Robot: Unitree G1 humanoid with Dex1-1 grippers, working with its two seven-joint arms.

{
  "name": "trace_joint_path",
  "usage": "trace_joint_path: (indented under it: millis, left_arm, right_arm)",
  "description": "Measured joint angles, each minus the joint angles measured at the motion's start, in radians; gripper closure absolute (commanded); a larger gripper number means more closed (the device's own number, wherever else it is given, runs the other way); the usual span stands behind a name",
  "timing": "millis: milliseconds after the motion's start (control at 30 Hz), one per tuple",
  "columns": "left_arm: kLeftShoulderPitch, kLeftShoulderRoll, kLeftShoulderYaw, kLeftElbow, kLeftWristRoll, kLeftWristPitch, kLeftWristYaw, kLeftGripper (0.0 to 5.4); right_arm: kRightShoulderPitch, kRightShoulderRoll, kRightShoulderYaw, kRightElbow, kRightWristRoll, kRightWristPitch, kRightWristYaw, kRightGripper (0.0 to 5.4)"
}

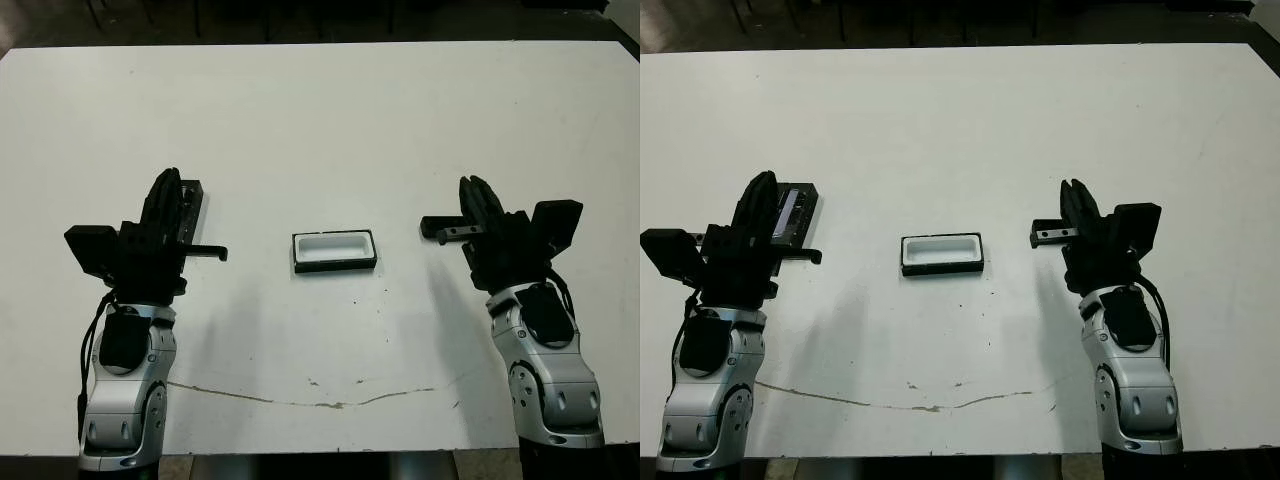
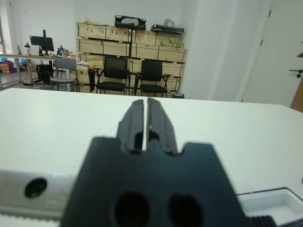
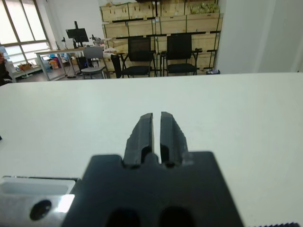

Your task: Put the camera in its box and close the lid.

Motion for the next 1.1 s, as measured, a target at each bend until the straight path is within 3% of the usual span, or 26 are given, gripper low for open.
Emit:
trace_joint_path:
  millis: [400, 767, 933, 1100]
  left_arm:
    - [0.007, -0.004, -0.028, 0.008, 0.0, -0.001, -0.001, 5.4]
    - [0.051, -0.017, -0.047, -0.005, 0.001, -0.012, -0.001, 5.4]
    - [0.058, -0.017, -0.047, -0.006, 0.001, -0.017, -0.002, 5.4]
    - [0.067, -0.017, -0.047, -0.009, 0.005, -0.018, -0.001, 5.4]
  right_arm:
    - [0.007, -0.031, -0.017, 0.028, 0.026, 0.001, 0.071, 5.39]
    - [-0.164, -0.336, -0.14, 0.084, 0.118, 0.002, 0.333, 5.39]
    - [-0.276, -0.477, -0.134, 0.216, 0.178, 0.036, 0.543, 5.39]
    - [-0.401, -0.581, -0.067, 0.342, 0.157, 0.065, 0.691, 5.1]
